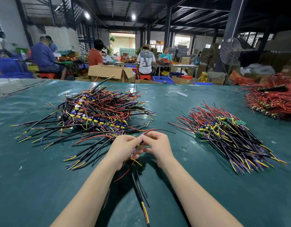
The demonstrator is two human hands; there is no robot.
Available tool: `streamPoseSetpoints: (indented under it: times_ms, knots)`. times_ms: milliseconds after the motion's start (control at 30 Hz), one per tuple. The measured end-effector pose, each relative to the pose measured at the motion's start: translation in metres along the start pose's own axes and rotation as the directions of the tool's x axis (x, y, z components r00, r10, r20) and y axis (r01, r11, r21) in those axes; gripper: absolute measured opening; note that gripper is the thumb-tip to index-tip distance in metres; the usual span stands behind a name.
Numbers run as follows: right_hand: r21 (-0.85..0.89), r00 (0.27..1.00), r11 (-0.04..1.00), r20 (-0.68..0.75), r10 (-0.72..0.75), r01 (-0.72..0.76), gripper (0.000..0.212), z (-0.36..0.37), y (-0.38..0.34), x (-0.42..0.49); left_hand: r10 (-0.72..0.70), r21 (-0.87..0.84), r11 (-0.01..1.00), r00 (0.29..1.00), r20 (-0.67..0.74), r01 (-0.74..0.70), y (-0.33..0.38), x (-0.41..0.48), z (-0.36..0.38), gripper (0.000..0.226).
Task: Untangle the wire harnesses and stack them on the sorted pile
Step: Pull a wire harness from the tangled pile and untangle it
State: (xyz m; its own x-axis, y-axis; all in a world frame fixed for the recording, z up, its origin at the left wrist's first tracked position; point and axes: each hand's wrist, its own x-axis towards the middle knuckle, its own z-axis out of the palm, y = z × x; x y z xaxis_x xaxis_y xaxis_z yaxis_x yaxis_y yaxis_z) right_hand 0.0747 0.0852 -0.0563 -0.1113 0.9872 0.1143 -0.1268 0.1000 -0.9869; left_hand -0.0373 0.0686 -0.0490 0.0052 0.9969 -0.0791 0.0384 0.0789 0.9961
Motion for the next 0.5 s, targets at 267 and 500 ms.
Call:
streamPoseSetpoints:
  times_ms: [267, 500]
  knots:
    - [0.19, 0.993, 0.981, -0.101, 0.056, -0.036, 0.027, 0.005, 0.001, 0.001, 0.094, -0.079, 0.993, 0.993, 0.077, -0.088, -0.005, 0.002, -0.003, 0.018]
    - [0.255, 0.987, 0.967, -0.16, 0.027, 0.015, 0.026, 0.012, 0.002, -0.001, 0.054, -0.166, 0.985, 0.996, 0.068, -0.042, -0.006, 0.004, -0.006, 0.013]
